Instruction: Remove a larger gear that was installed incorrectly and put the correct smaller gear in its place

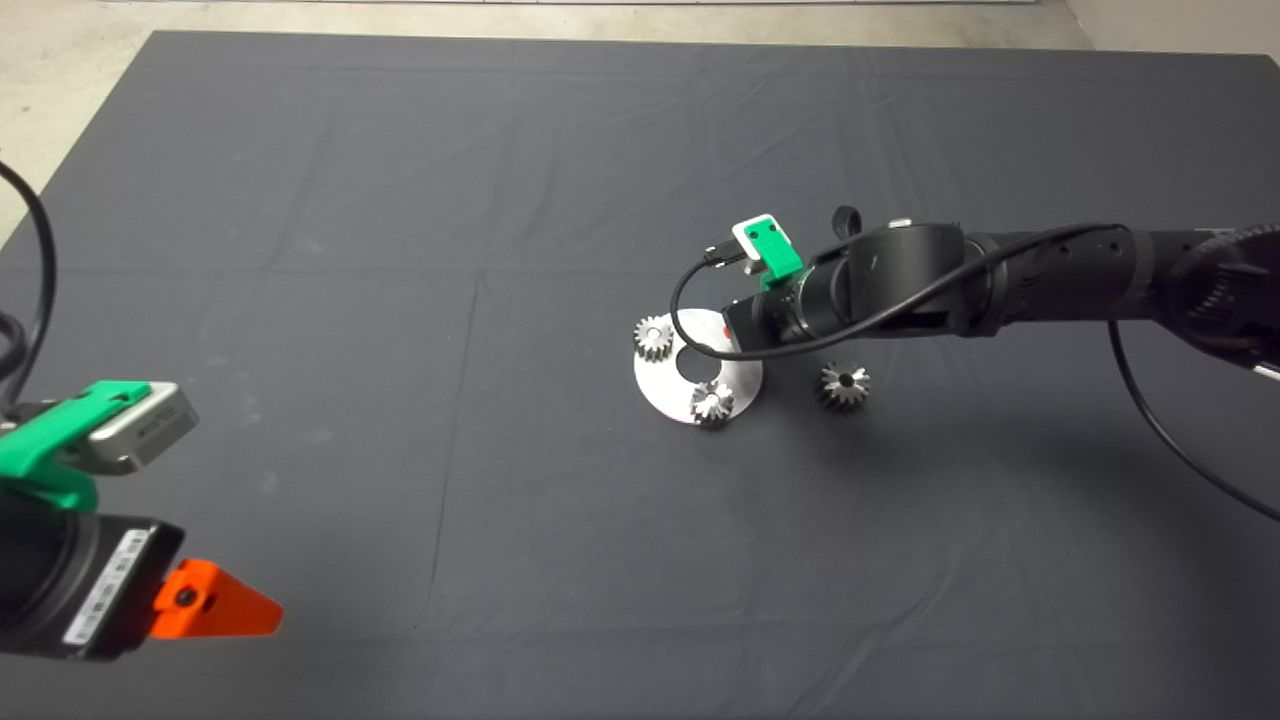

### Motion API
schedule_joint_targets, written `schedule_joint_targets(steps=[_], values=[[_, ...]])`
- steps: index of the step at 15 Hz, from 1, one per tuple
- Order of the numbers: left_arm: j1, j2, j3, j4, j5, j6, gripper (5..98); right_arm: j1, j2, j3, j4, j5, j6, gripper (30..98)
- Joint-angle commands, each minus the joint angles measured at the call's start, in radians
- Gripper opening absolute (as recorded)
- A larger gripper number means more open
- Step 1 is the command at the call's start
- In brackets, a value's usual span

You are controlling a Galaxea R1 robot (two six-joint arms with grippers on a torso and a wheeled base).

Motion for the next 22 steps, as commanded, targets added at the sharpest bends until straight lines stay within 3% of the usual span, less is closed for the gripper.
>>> schedule_joint_targets(steps=[1, 22], values=[[-0.011, 0.0, 0.015, -0.018, 0.0, 0.002, 98.2, 0.012, 0.003, -0.007, -0.007, 0.003, 0.007, 39.0], [-0.008, -0.001, 0.016, -0.018, 0.0, 0.002, 98.2, 0.017, 0.004, 0.009, -0.004, 0.002, 0.056, 38.8]])
